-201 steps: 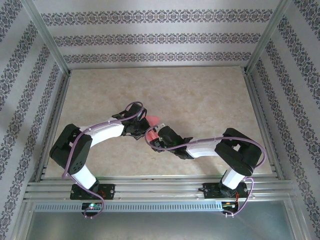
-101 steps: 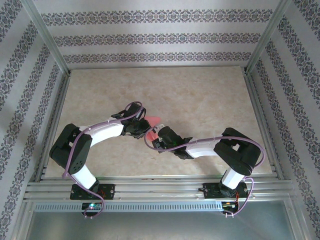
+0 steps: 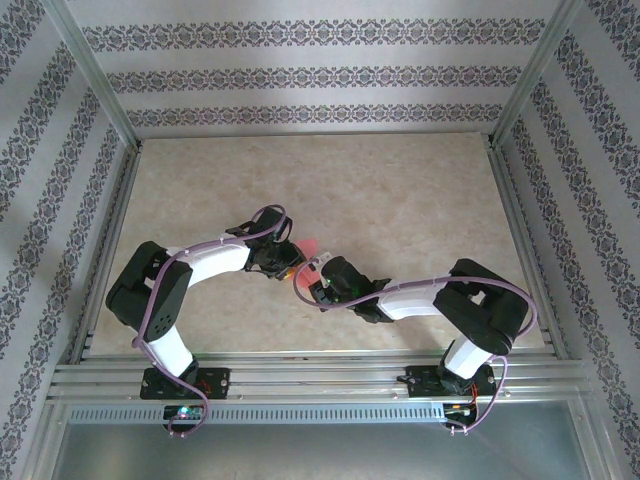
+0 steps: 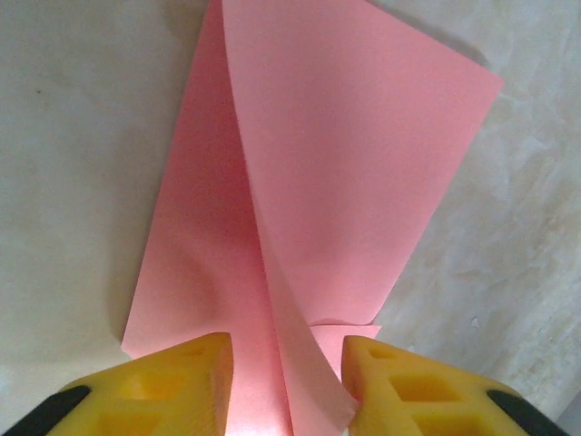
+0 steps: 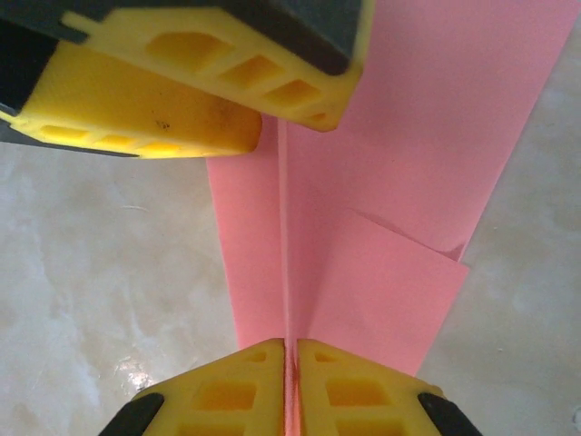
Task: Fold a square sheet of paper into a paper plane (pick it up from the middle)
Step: Fourth fold the wing at the center of the table.
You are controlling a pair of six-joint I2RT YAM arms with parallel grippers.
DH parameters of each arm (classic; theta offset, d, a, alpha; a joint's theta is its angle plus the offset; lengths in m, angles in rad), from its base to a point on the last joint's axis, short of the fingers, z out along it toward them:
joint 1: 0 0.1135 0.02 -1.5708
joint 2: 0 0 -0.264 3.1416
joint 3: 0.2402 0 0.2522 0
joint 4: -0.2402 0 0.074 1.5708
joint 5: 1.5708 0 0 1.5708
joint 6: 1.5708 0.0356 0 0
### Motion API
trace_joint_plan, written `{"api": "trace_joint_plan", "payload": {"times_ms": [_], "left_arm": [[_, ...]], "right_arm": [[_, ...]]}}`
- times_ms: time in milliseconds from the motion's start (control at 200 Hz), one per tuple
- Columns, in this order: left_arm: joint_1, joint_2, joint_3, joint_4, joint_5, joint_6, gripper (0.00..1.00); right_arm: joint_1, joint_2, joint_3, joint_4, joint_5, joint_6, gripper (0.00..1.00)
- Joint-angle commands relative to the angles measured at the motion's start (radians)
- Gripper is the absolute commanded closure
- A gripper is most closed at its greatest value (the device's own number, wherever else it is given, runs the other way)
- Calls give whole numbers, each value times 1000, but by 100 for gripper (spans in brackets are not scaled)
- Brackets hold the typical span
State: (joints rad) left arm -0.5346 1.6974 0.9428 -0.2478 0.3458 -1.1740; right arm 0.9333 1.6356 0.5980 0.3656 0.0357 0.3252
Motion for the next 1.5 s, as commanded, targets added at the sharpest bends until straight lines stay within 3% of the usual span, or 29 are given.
{"api": "trace_joint_plan", "payload": {"times_ms": [0,360,520,834,1099,1164,1329,1494], "left_arm": [[10,13,25,-5,25,21,62],[11,40,45,8,52,22,82],[11,27,45,4,48,10,84],[11,22,42,4,46,-1,86],[12,7,48,6,48,-25,91],[12,2,51,4,48,-41,96],[11,-4,40,20,69,-101,100],[7,3,54,15,79,-148,100]], "right_arm": [[-1,-19,-15,32,-20,-21,88],[-2,5,-14,35,-36,-10,81],[-2,29,9,18,-22,-1,72],[-2,70,68,-23,47,53,69],[-2,-1,49,-43,74,44,62],[-2,-33,29,-44,74,35,60],[-14,-92,-26,-19,23,-36,59],[-86,-161,-96,45,-92,-105,50]]}}
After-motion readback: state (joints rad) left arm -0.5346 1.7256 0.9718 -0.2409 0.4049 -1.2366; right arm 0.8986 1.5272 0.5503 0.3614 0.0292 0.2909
